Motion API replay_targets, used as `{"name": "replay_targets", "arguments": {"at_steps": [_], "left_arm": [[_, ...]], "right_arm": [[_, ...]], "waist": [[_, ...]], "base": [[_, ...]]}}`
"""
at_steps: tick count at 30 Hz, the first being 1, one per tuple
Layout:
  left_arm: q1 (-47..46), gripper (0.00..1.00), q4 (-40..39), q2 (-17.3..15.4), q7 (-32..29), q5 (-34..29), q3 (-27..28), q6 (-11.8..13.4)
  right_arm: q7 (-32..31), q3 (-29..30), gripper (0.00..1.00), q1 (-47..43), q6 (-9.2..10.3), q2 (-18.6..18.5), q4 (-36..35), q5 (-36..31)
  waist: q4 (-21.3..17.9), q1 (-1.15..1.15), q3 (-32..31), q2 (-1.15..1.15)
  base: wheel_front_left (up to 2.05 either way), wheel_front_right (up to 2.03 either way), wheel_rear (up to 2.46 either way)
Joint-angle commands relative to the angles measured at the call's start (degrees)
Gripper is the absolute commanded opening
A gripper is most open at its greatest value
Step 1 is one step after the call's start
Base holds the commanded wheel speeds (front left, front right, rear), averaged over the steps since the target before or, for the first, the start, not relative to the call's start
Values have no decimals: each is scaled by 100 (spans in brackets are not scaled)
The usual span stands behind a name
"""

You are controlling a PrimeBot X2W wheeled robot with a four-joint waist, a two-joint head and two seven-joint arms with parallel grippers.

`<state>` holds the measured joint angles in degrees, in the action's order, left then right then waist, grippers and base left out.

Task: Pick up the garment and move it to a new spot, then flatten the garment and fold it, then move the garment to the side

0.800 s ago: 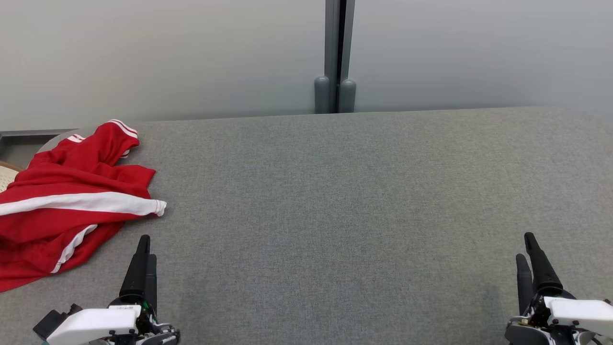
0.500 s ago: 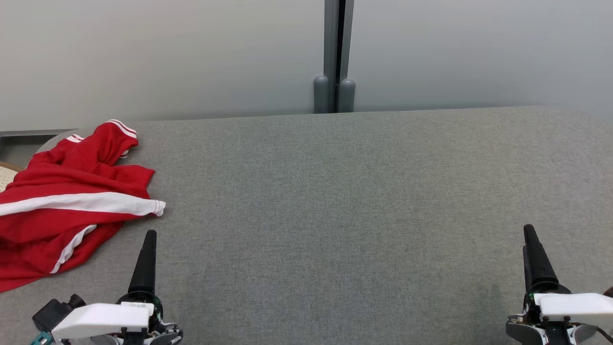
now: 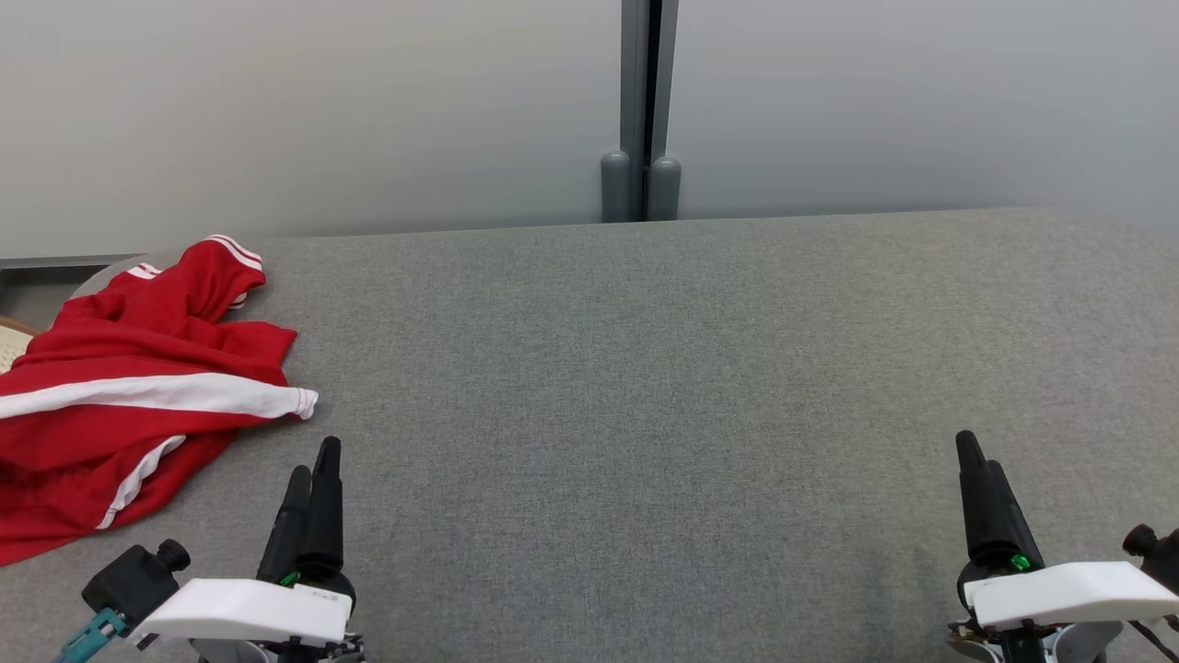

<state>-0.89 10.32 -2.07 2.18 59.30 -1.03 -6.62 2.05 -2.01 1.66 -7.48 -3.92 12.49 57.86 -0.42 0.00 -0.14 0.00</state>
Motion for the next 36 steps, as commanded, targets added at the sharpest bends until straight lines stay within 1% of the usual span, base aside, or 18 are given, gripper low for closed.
{"name": "replay_targets", "arguments": {"at_steps": [1, 7, 14, 21, 22, 30, 36], "left_arm": [[-28, 100, -153, -44, 65, -277, -56, 44], [22, 100, -293, -50, 185, -774, -157, 132], [50, 100, -367, -54, 318, -1443, -246, 169], [61, 100, -441, -59, 440, -2045, -363, 302], [61, 100, -441, -59, 440, -2045, -363, 302], [96, 100, -536, -64, 570, -2673, -487, 377], [146, 100, -550, -68, 664, -3033, -535, 431]], "right_arm": [[85, -60, 100, 48, -1, -73, -131, -259], [202, -234, 100, 91, -1, -116, -195, -796], [336, -390, 100, 123, -2, -149, -200, -1323], [457, -411, 100, 97, -2, -175, -193, -1811], [457, -411, 100, 97, -2, -175, -193, -1811], [588, -510, 100, 68, -1, -152, -203, -2354], [681, -581, 100, 77, -1, -145, -201, -2731]], "waist": [[-4, 0, -2, 0], [-17, 0, -14, 0], [-36, 0, -33, 0], [-53, 0, -48, 0], [-53, 0, -48, 0], [-74, 0, -57, 0], [-100, 0, -59, 0]], "base": [[0, 0, 0], [0, 0, 0], [0, 0, 0], [0, 0, 0], [0, 0, 0], [0, 0, 0], [0, 0, 0]]}}
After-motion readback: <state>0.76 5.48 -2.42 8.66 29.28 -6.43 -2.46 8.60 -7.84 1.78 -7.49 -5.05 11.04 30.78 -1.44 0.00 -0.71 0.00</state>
